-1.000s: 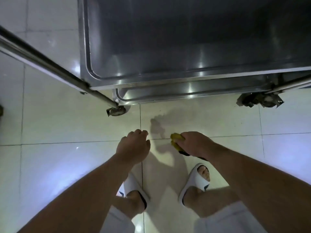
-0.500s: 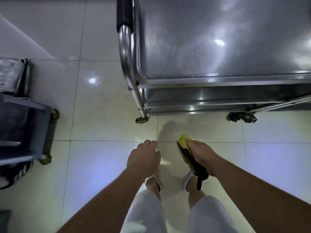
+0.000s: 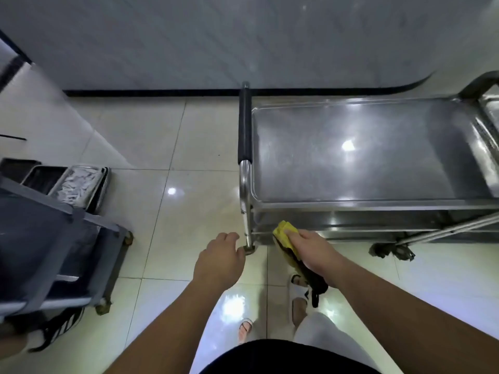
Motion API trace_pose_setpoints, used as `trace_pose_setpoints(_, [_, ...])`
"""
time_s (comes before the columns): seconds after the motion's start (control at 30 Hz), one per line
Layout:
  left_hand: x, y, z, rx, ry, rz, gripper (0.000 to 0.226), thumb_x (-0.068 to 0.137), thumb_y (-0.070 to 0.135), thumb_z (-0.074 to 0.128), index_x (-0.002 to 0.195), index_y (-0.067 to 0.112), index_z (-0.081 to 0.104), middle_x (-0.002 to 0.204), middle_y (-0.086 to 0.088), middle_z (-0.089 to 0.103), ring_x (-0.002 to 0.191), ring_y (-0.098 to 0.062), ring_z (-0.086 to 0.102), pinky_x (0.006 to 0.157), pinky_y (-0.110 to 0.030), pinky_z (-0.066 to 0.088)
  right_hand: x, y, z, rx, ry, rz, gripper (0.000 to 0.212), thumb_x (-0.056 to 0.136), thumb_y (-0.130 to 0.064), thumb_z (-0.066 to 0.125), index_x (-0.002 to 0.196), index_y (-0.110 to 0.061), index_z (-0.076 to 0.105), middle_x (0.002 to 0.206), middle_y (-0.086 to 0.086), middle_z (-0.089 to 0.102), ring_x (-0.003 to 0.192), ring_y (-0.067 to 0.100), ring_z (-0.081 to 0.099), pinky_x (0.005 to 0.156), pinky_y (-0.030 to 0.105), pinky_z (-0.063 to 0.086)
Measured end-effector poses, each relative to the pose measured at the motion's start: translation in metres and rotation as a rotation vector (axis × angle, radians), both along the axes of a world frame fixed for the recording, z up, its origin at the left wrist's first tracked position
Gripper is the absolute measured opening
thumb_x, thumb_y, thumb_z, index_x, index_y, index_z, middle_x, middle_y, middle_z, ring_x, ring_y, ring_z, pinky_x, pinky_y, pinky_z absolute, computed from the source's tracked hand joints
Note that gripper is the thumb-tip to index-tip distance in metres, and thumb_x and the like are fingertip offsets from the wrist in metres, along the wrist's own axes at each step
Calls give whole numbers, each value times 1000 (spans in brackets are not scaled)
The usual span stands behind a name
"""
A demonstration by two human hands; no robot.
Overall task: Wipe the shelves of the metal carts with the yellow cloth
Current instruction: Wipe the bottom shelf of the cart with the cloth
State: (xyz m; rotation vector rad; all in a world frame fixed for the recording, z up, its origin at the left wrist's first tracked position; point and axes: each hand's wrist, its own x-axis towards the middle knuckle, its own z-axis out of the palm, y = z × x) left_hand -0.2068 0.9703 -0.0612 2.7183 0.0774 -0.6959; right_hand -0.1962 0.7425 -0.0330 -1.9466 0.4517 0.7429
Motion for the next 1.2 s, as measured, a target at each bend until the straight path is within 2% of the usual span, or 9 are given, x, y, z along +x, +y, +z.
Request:
trace_pose_setpoints(0.17, [31,-2,24,12,-67,117,45,106,39,40,149,27,47,148,1,49,128,-25,53,102,-42,47,46,-6,22,-43,-111,139,50,107,-55,40,118,-17,71,114,6,69,105,25,62,92,35,46])
trace_pose_setpoints(0.33, [63,-7,40,21,-125,236,46,106,39,41,150,26,46,149,3,50,129,-23,53,104,-40,47,111,-8,38,-58,-247,266,43,108,-52,38,109,-20,66,94,1,65,83,17,59,71,29,43])
trace_pose_setpoints(0.47, [88,-8,47,18,-143,251,46,106,39,42,150,26,46,150,4,50,129,-22,53,105,-42,47,158,7,48,-68,-362,307,37,108,-52,40,100,-24,63,85,-7,65,77,10,60,66,27,43])
trace_pose_setpoints(0.63, [125,6,41,12,-144,252,45,105,40,43,148,27,48,147,4,52,128,-23,54,103,-43,49,198,52,36,-281,-596,392,44,105,-58,35,127,-28,60,116,-2,66,100,23,61,90,46,52])
trace_pose_setpoints(0.73, [143,20,36,13,-119,217,45,105,40,43,149,28,47,147,4,52,127,-23,55,102,-43,50,208,78,23,-513,-749,502,48,108,-56,31,144,-30,48,137,-7,59,112,25,54,91,45,47])
trace_pose_setpoints(0.9, [167,51,28,27,-65,181,46,104,34,42,149,28,46,146,5,53,127,-23,55,100,-43,50,207,106,-7,-656,-829,555,47,106,-56,40,146,-33,50,147,-12,52,121,25,51,87,43,45])
trace_pose_setpoints(1.03, [182,75,19,32,-26,165,46,101,27,41,147,32,48,146,6,54,125,-23,56,100,-44,51,203,119,-26,-627,-578,684,58,102,-56,49,155,-37,36,170,-9,18,152,37,18,104,60,40])
trace_pose_setpoints(1.1, [188,81,16,30,-15,147,47,101,25,41,146,34,49,146,6,54,124,-23,57,100,-44,51,202,122,-31,-604,-482,720,67,101,-55,50,160,-37,25,173,-9,-4,157,39,-5,115,67,30])
trace_pose_setpoints(1.2, [198,82,16,25,-16,127,48,100,22,42,146,35,50,147,7,53,125,-23,56,99,-43,51,202,123,-27,-603,-457,735,75,98,-64,46,162,-36,18,172,-10,-14,156,38,-19,120,69,17])
